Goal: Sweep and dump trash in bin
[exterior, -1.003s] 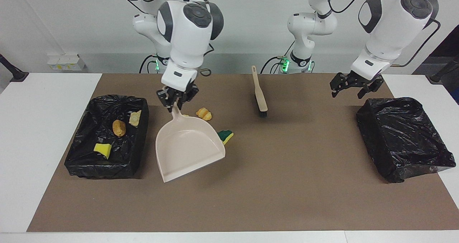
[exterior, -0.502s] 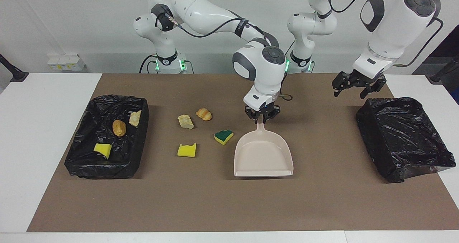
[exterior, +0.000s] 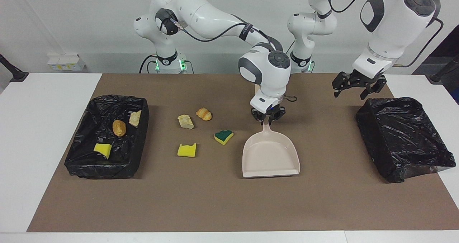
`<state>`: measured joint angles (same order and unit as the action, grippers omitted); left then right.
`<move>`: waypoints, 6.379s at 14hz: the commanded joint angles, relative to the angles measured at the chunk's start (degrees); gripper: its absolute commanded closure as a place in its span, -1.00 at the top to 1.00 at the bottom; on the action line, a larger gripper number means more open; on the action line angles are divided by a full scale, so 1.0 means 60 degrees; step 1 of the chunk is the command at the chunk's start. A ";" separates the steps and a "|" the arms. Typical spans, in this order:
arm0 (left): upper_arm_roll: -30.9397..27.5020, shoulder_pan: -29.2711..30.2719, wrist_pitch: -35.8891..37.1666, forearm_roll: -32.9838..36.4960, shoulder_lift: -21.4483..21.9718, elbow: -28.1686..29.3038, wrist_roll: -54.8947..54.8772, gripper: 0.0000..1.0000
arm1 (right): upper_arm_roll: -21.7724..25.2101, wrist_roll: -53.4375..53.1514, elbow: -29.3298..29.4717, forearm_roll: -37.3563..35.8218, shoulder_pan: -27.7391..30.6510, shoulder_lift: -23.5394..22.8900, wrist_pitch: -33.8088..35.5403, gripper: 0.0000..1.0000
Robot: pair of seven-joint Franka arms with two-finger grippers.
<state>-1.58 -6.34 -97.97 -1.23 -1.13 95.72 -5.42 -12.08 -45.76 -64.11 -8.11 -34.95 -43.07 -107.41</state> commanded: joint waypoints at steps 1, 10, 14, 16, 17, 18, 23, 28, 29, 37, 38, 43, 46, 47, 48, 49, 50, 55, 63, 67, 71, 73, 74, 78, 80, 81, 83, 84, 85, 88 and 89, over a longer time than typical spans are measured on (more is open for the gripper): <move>0.0088 0.0207 -0.0326 0.0103 0.0379 0.0482 -0.0196 1.00 | -0.0008 -0.0123 0.0093 0.0166 0.0010 -0.0117 0.0060 -0.75; 0.0146 0.0046 -0.1276 0.0059 -0.0264 0.0438 -0.0064 1.00 | 0.0110 0.0038 0.0094 0.0049 0.0579 0.0468 -0.0071 0.07; 0.0161 -0.0699 -0.2213 0.0045 -0.1346 0.0467 -0.0049 1.00 | 0.0095 0.0067 -0.0678 0.0253 0.1471 0.1885 -0.0042 0.65; 0.0161 -0.1357 -0.2681 -0.0086 -0.1772 0.0685 0.0473 1.00 | 0.0080 0.0111 -0.1557 0.0268 0.2101 0.2983 -0.0028 0.93; 0.0161 -0.1795 -0.3352 -0.0145 -0.1687 0.1267 0.1421 1.00 | 0.0080 0.0111 -0.1837 0.0268 0.2336 0.3366 -0.0013 1.00; 0.0161 -0.2177 -0.4170 -0.0146 -0.1498 0.1998 0.2025 1.00 | 0.0080 0.0140 -0.2028 0.0268 0.2571 0.3631 0.0060 1.00; 0.0161 -0.3687 -0.5364 -0.0146 -0.1393 0.3220 0.3684 1.00 | 0.0080 0.1456 -0.2133 0.0663 0.4064 0.4686 0.1259 1.00; 0.0161 -0.4304 -0.5614 -0.0146 -0.1379 0.3600 0.4492 0.85 | 0.0080 0.2908 -0.3623 0.0839 0.5252 0.6355 0.1891 1.00; 0.0161 -0.4377 -0.5629 -0.0146 -0.1350 0.3674 0.4521 0.82 | 0.0095 0.3098 -0.3990 0.0883 0.5384 0.6662 0.1892 1.00; 0.0205 -0.4392 -0.5717 -0.0219 -0.1159 0.4055 0.5967 -0.19 | 0.0095 0.3626 -0.4697 0.1132 0.5942 0.7281 0.2023 1.00; 0.0219 -0.4393 -0.5702 -0.0219 -0.1159 0.4056 0.6087 -0.35 | 0.0109 0.3830 -0.4682 0.1176 0.5971 0.7266 0.2023 1.00; 0.0176 -0.4218 -0.4898 -0.0234 -0.1262 0.3296 0.6206 -1.00 | 0.0110 0.3934 -0.4345 0.1367 0.6059 0.7062 0.2096 1.00; 0.0102 -0.3634 -0.4356 -0.0219 -0.1290 0.2477 0.6074 -1.00 | 0.0110 0.3934 -0.4345 0.1426 0.5987 0.7061 0.2097 1.00; 0.0102 -0.3399 -0.4354 -0.0205 -0.1334 0.2242 0.5972 -1.00 | 0.0095 0.3934 -0.4359 0.1426 0.5899 0.7090 0.2140 1.00; 0.0102 -0.3092 -0.4354 -0.0204 -0.1393 0.2066 0.5464 -1.00 | 0.0051 0.3920 -0.4360 0.1426 0.5869 0.7105 0.2199 1.00; 0.0102 -0.2770 -0.4253 -0.0219 -0.1437 0.1933 0.4676 -1.00 | 0.0022 0.3934 -0.4447 0.1455 0.5811 0.7163 0.2214 1.00; 0.0102 -0.2506 -0.4121 -0.0219 -0.1437 0.1932 0.3914 -1.00 | 0.0022 0.3934 -0.4505 0.1585 0.5680 0.7222 0.2243 1.00; 0.0102 -0.1128 -0.3608 -0.0219 -0.1408 0.2078 0.0190 -1.00 | 0.0022 0.3264 -0.5382 0.1689 0.4202 0.7660 0.2331 1.00; 0.0088 0.0586 -0.3213 -0.0160 -0.1159 0.2547 -0.5169 -1.00 | 0.0007 0.0395 -0.7902 0.2202 0.0776 0.8190 0.0652 1.00; 0.0088 0.1158 -0.3006 0.0336 -0.0969 0.2897 -0.7703 -1.00 | 0.0007 -0.0940 -0.8490 0.2231 -0.0617 0.7606 -0.0597 1.00; 0.0088 0.1525 -0.3182 0.0967 -0.0720 0.3352 -1.0798 -1.00 | 0.0007 -0.1558 -0.8490 0.2041 -0.1730 0.6580 -0.1535 0.97; 0.0088 0.1511 -0.3357 0.1419 -0.0763 0.3571 -1.0845 -1.00 | 0.0007 -0.2433 -0.8519 0.1401 -0.2230 0.5878 -0.2236 0.92; 0.0088 0.1511 -0.3503 0.1494 -0.0705 0.3761 -1.0889 -1.00 | 0.0007 -0.2612 -0.8607 0.1193 -0.2362 0.5715 -0.2486 0.91; 0.0088 0.1350 -0.3607 0.1509 -0.0705 0.3778 -1.0889 -1.00 | 0.0007 -0.2730 -0.9485 0.1177 -0.2524 0.5831 -0.3467 0.87; 0.0088 0.1350 -0.3622 0.1509 -0.0705 0.3778 -1.0889 -1.00 | 0.0022 -0.3008 -0.9662 0.1148 -0.2832 0.5641 -0.3703 0.84; 0.0088 0.1350 -0.3622 0.1509 -0.0705 0.3792 -1.0889 -1.00 | 0.0022 -0.3009 -0.9677 0.1147 -0.2847 0.5655 -0.3690 0.84; 0.0088 0.1350 -0.3666 0.1509 -0.0705 0.3792 -1.0889 -1.00 | 0.0022 -0.3024 -0.9662 0.1147 -0.2847 0.5640 -0.3690 0.67; 0.0088 0.1350 -0.3695 0.1509 -0.0705 0.3792 -1.0889 -1.00 | 0.0022 -0.3038 -0.9662 0.1147 -0.2847 0.5640 -0.3704 0.45; 0.0088 0.1350 -0.3710 0.1509 -0.0705 0.3807 -1.0889 -1.00 | 0.0022 -0.3038 -0.9648 0.1147 -0.2861 0.5640 -0.3704 0.14; 0.0088 0.1320 -0.3739 0.1742 -0.0690 0.3851 -1.0889 -1.00 | 0.0051 -0.3258 -0.9531 0.0856 -0.2745 0.5596 -0.3719 -0.71; 0.0088 0.1320 -0.3739 0.1831 -0.0690 0.3865 -1.0889 -1.00 | 0.0066 -0.3258 -0.9516 0.0796 -0.2686 0.5683 -0.3646 -0.99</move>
<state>-0.77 2.16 -119.02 7.60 -7.21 116.27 -70.23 -11.84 -63.42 -121.05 -1.50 -51.82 -9.70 -128.38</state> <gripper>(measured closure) 0.692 0.656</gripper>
